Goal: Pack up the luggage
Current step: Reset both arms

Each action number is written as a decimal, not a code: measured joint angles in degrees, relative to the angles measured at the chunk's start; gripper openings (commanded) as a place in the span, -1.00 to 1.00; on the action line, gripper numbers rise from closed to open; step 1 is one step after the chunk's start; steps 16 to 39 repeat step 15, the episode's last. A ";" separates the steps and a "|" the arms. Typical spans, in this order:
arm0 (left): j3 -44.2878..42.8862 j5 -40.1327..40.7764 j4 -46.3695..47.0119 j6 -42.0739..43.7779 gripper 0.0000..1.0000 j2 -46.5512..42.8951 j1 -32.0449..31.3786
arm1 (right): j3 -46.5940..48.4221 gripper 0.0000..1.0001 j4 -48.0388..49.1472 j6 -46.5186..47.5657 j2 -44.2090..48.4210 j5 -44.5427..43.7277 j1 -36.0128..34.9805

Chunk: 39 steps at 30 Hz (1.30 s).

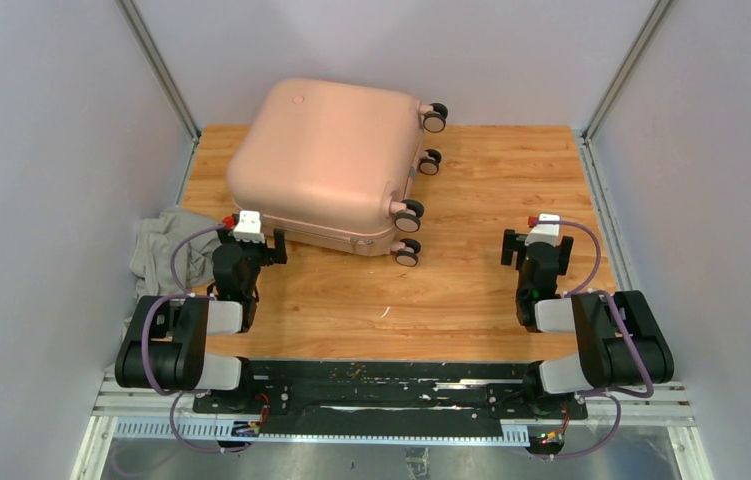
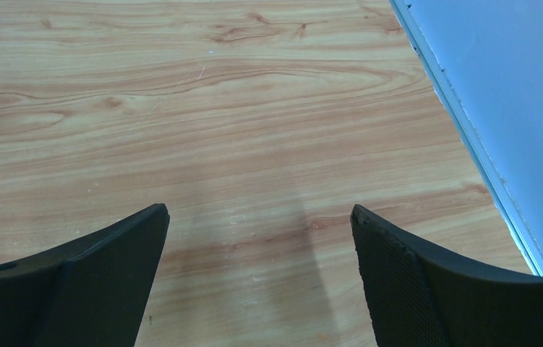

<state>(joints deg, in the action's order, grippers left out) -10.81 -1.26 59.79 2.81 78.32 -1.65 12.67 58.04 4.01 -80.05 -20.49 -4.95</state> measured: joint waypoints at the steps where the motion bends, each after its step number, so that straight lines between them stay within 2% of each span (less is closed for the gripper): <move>1: 0.00 0.39 -0.09 -0.02 1.00 0.00 0.00 | 0.00 1.00 -0.20 -0.02 0.02 0.22 0.02; 39: 0.00 1.57 -0.13 -0.02 1.00 0.00 0.00 | -0.02 1.00 -1.55 -0.11 0.02 1.01 0.09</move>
